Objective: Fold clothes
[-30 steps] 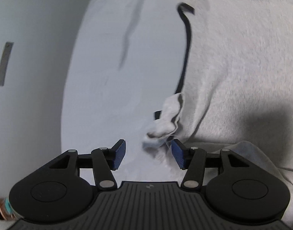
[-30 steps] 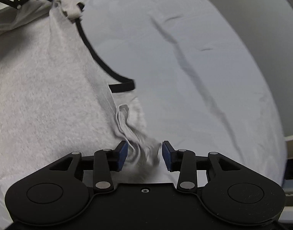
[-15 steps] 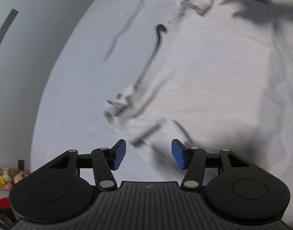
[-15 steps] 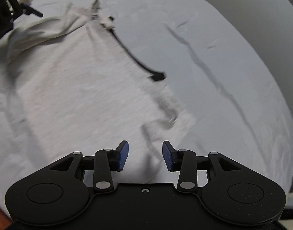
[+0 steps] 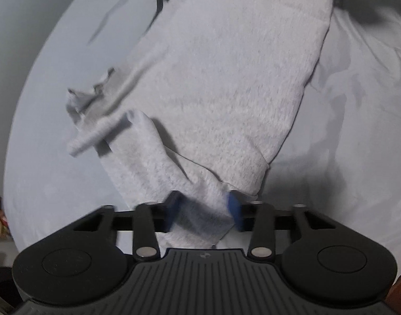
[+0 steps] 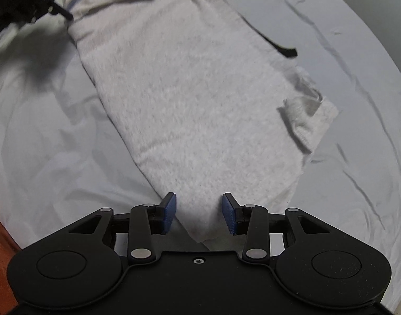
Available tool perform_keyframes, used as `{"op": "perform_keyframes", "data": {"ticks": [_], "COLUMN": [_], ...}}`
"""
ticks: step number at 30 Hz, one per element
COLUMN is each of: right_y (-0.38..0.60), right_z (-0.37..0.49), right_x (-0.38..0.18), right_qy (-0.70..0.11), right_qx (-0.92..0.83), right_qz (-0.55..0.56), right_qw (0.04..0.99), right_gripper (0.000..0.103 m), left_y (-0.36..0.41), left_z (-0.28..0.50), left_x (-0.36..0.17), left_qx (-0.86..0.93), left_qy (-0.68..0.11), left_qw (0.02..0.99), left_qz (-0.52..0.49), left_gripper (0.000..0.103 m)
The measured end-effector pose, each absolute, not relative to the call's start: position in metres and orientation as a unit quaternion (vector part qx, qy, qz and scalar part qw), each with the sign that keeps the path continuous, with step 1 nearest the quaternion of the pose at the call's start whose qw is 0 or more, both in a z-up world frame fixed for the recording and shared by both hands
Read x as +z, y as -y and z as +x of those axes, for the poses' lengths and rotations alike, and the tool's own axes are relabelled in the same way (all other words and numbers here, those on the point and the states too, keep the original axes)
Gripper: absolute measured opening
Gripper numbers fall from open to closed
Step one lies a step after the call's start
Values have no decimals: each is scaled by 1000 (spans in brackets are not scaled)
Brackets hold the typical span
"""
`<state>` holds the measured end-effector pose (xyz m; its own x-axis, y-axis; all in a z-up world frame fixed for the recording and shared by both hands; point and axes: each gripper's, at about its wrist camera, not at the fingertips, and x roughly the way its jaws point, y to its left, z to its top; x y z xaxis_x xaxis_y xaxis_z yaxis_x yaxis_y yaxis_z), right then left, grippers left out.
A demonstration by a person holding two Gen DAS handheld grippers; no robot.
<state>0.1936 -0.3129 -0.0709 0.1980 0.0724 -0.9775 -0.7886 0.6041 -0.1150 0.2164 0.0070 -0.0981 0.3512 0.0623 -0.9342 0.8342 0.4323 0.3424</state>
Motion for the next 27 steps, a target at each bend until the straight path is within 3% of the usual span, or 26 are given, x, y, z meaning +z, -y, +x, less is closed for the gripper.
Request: {"op": "perform_keyframes", "data": {"ticks": [1, 4, 11, 17, 20, 22, 24, 27], "right_y": [313, 314, 320, 324, 327, 328, 329, 329], "right_z": [193, 192, 196, 197, 198, 198, 200, 203], "right_x": [-73, -82, -91, -93, -84, -79, -72, -64], "right_qy": [-556, -567, -579, -580, -577, -573, -566, -557], "right_qx": [306, 303, 295, 293, 296, 299, 297, 291], "right_qz": [-323, -334, -342, -338, -324, -320, -318, -322], "right_qw": [702, 689, 679, 681, 689, 693, 700, 708], "right_gripper": [14, 8, 3, 2, 3, 9, 14, 14], "left_y": [-9, -15, -44, -63, -62, -56, -48, -38], "left_z": [218, 221, 222, 215, 217, 221, 225, 241], "left_x": [-99, -98, -110, -99, -83, -71, -64, -57], "left_qx": [-280, -278, -216, -233, -246, -254, -255, -244], "left_qy": [-496, -502, -516, -519, -514, -503, -489, -474], "left_qw": [686, 679, 642, 672, 702, 720, 730, 751], "left_qz": [453, 458, 525, 475, 427, 405, 403, 390], "left_gripper": [12, 4, 0, 0, 4, 16, 19, 31]}}
